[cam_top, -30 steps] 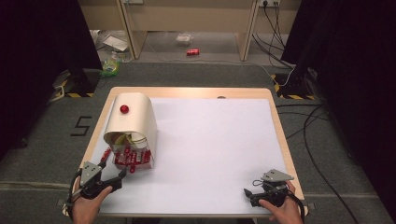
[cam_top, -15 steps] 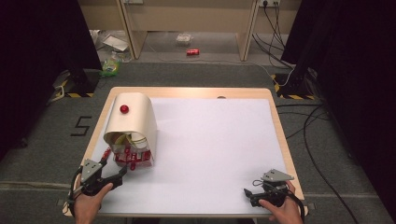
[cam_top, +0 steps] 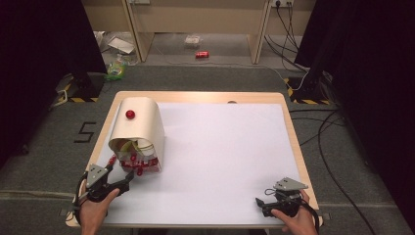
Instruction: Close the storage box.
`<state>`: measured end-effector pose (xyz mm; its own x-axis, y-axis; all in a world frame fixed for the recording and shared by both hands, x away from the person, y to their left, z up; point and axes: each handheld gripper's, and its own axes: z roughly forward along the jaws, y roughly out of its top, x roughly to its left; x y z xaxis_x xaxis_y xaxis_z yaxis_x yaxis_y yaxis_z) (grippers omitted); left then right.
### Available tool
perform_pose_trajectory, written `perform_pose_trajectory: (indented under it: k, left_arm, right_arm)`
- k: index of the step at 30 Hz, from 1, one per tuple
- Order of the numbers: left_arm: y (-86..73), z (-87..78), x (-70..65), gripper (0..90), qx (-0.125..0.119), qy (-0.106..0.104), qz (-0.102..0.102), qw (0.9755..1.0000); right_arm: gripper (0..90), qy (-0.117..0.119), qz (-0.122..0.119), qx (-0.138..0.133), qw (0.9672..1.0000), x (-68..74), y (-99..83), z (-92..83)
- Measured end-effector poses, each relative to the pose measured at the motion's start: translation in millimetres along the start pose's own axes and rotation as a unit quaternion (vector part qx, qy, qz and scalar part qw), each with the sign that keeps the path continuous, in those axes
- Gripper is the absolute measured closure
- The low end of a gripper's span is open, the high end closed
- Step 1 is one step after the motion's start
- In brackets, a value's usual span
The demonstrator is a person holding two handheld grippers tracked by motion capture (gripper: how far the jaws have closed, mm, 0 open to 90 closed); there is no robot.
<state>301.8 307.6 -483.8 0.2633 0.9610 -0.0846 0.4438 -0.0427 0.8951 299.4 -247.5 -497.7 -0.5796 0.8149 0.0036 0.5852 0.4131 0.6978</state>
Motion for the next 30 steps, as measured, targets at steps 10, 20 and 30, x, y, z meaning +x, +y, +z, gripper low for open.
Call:
perform_pose_trajectory:
  k: [10, 20, 30]
  left_arm:
    - [2.5, 5.9, 1.2, 14.8, -0.001, 0.004, -0.004, 1.0]
    - [3.7, 10.1, 0.3, 12.9, 0.0, 0.0, -0.004, 1.0]
    - [2.3, 9.5, -1.9, 16.9, -0.003, -0.012, -0.01, 0.9999]
  right_arm:
    - [0.3, 0.0, 0.0, 0.0, 1.0, 0.0, 0.0, 0.0]
    - [0.3, 0.001, 0.002, 0.001, 1.0, 0.3, 0.0, 0.0]
    - [0.3, 0.001, 0.0, 0.0, 1.0, 0.0, 0.0, 0.1]
